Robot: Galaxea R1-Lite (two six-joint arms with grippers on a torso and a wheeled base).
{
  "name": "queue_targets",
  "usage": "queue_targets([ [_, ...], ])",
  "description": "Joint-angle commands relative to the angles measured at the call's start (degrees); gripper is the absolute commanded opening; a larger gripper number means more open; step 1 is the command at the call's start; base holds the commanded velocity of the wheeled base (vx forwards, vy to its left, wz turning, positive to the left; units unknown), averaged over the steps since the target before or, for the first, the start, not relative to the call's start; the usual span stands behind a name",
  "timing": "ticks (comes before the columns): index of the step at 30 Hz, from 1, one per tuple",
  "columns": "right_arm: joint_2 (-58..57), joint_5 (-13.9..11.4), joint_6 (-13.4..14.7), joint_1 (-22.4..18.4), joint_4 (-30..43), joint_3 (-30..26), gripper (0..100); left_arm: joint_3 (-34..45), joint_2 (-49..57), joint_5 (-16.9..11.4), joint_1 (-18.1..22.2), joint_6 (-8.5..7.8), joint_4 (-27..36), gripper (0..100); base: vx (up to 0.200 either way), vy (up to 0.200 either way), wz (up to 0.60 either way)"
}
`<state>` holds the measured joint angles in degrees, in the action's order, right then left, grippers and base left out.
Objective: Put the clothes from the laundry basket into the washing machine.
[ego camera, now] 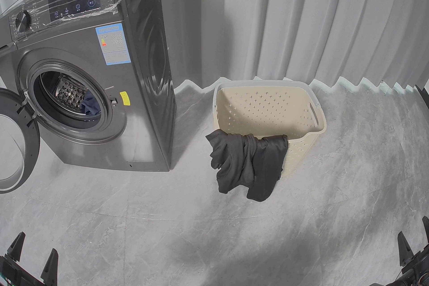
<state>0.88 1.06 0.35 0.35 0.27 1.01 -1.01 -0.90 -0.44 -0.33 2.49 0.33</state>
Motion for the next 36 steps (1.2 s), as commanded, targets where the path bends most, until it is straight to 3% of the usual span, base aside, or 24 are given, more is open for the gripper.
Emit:
queue_targets([
  [1,-0.44,-0.01,0.0,0.0,0.0,-0.92,100,0.84,0.9,0.0,-0.02,0.06,0.02,100,0.0,0.0,0.0],
  [4,-0.44,-0.01,-0.09,0.0,0.08,-0.92,100,0.84,0.9,0.0,-0.02,-0.11,0.02,100,0.0,0.0,0.0],
  [21,-0.53,0.26,0.88,0.0,-0.09,-0.92,100,0.84,0.9,0.0,-0.02,0.15,0.02,100,0.2,0.0,0.0],
  [23,-0.7,-0.45,0.53,0.09,-2.2,1.54,100,0.84,0.9,0.0,-0.02,0.06,0.02,100,0.2,0.0,0.0],
  [26,0.62,-0.8,0.88,0.61,-2.9,9.89,100,0.84,0.9,0.09,-0.02,0.15,0.02,100,0.2,0.0,0.0],
  [28,6.94,-2.12,2.28,2.2,-0.09,14.28,100,0.84,0.9,0.09,-0.02,-0.29,0.02,100,0.2,0.0,0.0],
  [30,12.57,-3.96,3.51,4.13,1.58,14.11,100,0.84,0.9,0.09,-0.02,-0.55,-0.07,100,0.0,0.0,0.0],
  [36,30.94,-5.37,6.06,10.46,0.08,12.61,100,0.92,0.9,0.0,0.07,-1.08,-0.07,100,0.0,0.0,0.0],
])
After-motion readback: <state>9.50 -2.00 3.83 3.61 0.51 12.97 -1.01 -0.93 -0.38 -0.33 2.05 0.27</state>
